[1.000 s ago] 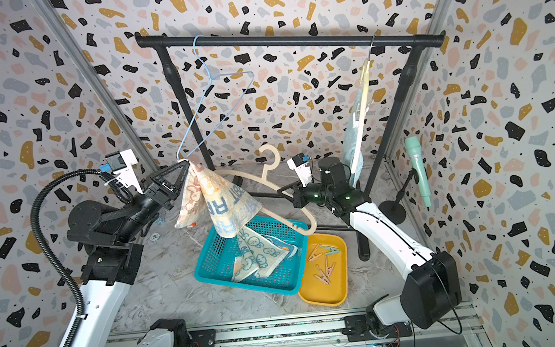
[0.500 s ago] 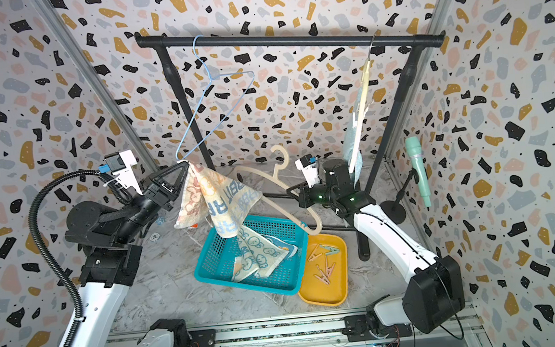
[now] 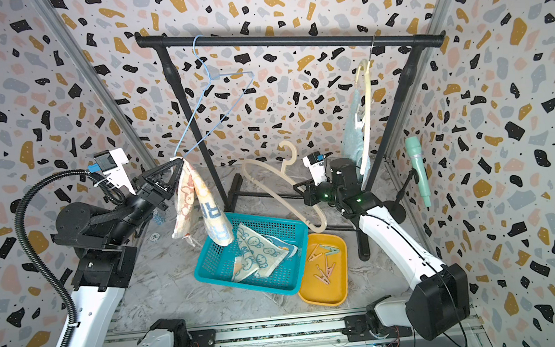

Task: Remove the clothespins securing towels to the hanger
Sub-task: Remove the towel from the hanger, then place the towel in the basket.

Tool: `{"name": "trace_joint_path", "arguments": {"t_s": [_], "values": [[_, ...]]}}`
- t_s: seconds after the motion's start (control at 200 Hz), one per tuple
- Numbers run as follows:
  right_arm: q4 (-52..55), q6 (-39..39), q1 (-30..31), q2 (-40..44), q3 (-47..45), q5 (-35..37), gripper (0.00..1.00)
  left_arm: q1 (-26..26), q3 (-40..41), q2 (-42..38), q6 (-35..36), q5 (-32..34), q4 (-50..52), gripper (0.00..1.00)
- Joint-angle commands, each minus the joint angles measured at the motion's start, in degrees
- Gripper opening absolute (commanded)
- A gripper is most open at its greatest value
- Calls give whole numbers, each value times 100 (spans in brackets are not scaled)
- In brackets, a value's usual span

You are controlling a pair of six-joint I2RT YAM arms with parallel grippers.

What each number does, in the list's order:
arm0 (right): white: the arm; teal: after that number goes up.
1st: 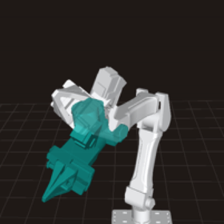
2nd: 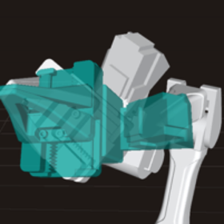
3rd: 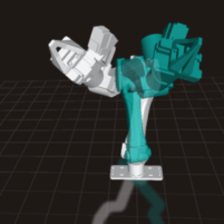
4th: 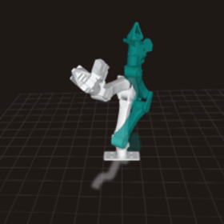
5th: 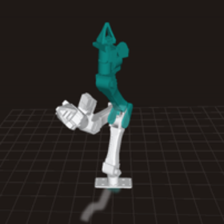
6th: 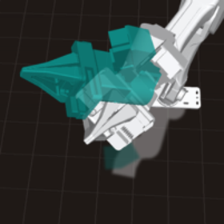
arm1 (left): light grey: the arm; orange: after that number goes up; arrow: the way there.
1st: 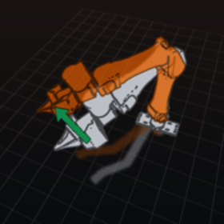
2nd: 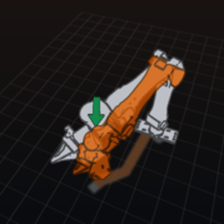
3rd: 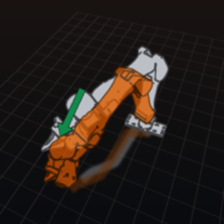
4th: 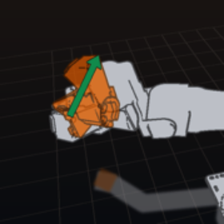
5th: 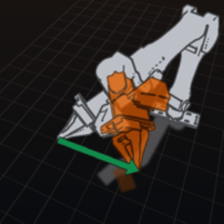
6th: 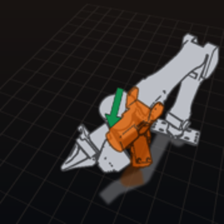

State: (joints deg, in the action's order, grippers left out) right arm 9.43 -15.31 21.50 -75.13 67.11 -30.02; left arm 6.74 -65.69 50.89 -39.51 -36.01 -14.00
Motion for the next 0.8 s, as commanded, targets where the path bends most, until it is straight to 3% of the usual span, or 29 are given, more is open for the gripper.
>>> {"name": "trace_joint_path", "arguments": {"t_s": [0.0, 0.796], "values": [[-90, -19, -71, 249, 0, 65, 0, -33, -186, -55, 110, -72, -151, 0], [-582, -472, -414, 419, -240, 5, 0, 35, 114, -215, -14, -686, 147, 0]]}}
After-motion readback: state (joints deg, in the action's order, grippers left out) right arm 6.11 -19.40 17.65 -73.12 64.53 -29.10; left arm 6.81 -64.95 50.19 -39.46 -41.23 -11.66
